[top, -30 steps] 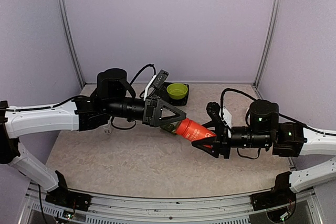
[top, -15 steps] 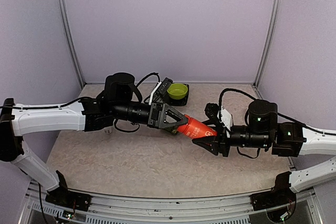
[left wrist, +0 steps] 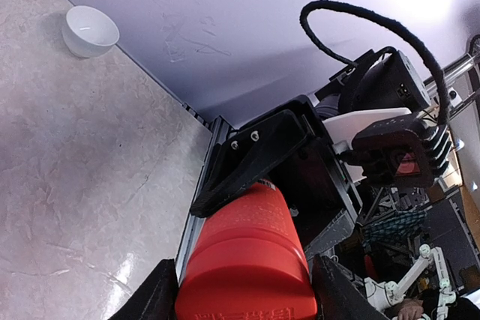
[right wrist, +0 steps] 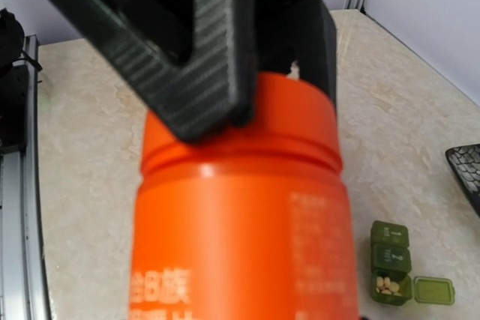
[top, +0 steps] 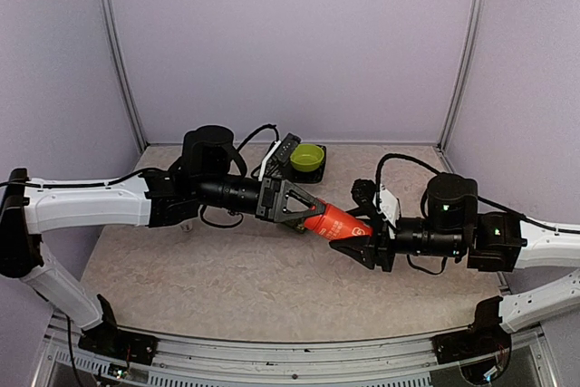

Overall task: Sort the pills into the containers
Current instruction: Screw the lid of the pill bottle onto the pill bottle.

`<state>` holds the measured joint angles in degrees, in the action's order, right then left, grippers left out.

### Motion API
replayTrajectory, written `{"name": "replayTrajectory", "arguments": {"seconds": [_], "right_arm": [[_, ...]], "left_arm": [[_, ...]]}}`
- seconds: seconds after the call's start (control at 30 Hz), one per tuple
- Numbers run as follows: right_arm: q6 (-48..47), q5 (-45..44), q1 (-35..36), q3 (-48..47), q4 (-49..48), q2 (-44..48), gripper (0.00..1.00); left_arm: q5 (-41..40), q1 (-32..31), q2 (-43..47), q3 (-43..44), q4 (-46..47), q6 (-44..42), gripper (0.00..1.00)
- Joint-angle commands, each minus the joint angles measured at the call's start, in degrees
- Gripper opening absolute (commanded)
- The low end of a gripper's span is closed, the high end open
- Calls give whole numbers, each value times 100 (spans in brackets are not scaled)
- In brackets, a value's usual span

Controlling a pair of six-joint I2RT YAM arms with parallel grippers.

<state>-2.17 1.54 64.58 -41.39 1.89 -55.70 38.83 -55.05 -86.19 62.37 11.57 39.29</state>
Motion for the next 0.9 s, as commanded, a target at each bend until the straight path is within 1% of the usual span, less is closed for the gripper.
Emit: {"name": "replayTrajectory", "arguments": {"seconds": [0.0,0.1,0.2,0.37,0.47,0.53,0.57,0.7,0.77,0.87], "right_arm": [[171,-169,29,83,-230,12,16],[376,-63,29,110,-299,85,15],[793,111,9,110,-385,135,15],[1561,734,-49,190,-709,124,15],[1777,967,-59,183,-825,59,15],[1750,996,-59,165,-807,46,15],[1685,1005,-58,167,-800,46,15],[1336,857,-59,243,-752,99,15],[1211,779,-59,324,-798,154,15],[1130,761,-59,363,-877,186,15]], "left_arm": [[294,-137,85,40,267,-271,46],[197,-142,156,53,151,-536,46],[81,-147,259,53,28,-859,46],[27,-189,466,26,-27,-1499,46],[136,-258,520,47,-11,-1722,45],[109,-268,514,87,-72,-1746,46],[54,-270,512,105,-101,-1719,48],[-178,-166,443,155,-265,-1380,66],[-164,-94,424,121,-254,-1134,69],[-126,-68,440,51,-238,-1038,71]]}}
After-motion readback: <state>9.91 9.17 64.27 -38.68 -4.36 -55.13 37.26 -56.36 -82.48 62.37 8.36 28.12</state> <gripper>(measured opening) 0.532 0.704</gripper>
